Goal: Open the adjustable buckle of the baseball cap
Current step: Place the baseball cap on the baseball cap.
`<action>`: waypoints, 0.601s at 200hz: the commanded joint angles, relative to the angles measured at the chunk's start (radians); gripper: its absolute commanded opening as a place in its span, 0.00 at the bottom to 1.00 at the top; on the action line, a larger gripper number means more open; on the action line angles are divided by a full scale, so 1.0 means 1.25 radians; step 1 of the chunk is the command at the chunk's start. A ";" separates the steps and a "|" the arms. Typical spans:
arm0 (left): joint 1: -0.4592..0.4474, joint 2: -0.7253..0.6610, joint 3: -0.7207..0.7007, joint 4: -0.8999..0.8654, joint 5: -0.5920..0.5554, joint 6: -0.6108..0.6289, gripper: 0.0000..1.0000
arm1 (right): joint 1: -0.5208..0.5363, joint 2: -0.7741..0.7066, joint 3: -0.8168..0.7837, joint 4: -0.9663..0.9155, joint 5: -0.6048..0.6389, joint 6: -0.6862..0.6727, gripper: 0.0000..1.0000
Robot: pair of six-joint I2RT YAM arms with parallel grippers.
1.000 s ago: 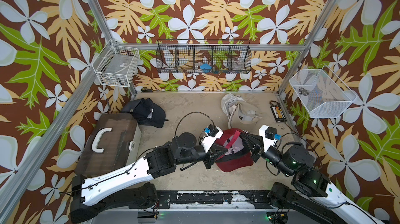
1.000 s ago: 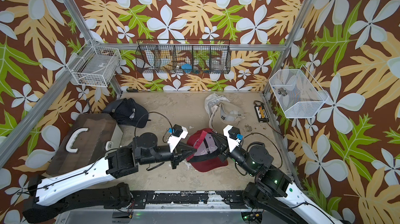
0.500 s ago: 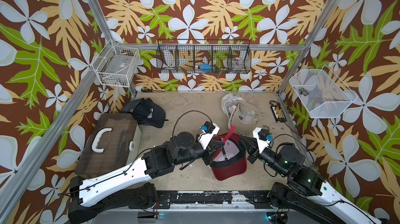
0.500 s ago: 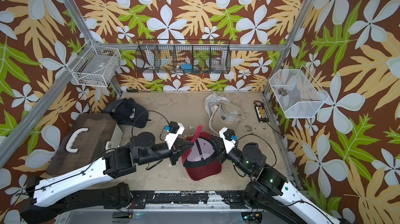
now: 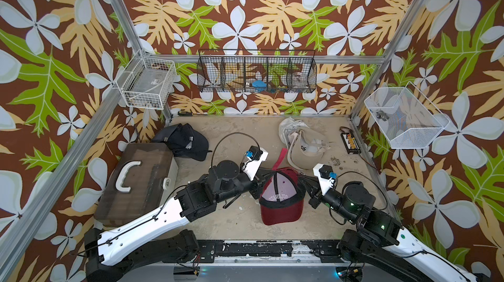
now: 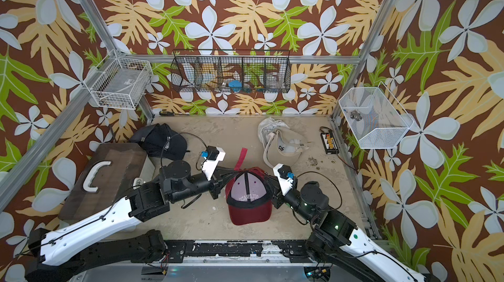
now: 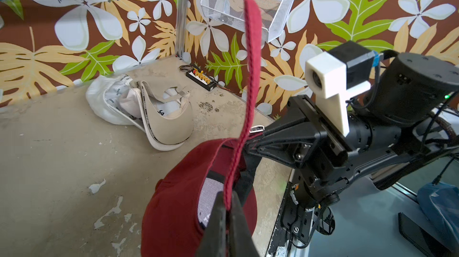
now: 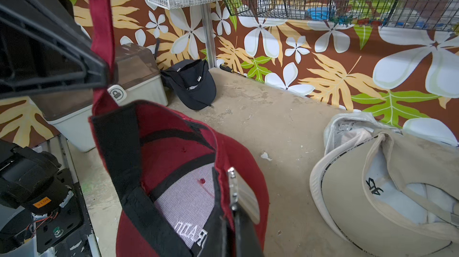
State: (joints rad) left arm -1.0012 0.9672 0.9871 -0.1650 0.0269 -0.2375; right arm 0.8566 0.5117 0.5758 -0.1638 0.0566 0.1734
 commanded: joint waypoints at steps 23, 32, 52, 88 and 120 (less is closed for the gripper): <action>0.079 -0.011 0.019 -0.013 0.020 0.023 0.00 | -0.001 0.003 -0.021 0.016 0.005 0.017 0.05; 0.100 -0.006 0.032 -0.021 0.027 0.029 0.00 | 0.000 0.005 -0.021 0.015 0.009 0.020 0.06; 0.139 0.010 0.072 -0.038 0.039 0.041 0.00 | 0.000 0.008 -0.025 0.017 0.026 0.029 0.08; 0.191 0.046 0.132 -0.056 0.055 0.061 0.00 | 0.000 0.015 -0.029 0.007 0.037 0.035 0.17; 0.234 0.079 0.168 -0.069 0.072 0.075 0.00 | 0.000 -0.005 -0.014 -0.006 0.042 0.028 0.30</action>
State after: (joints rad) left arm -0.7383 1.0458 1.1687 -0.2382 0.0891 -0.1768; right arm 0.8562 0.5213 0.5400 -0.1650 0.0849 0.2081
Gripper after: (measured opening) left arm 0.061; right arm 0.261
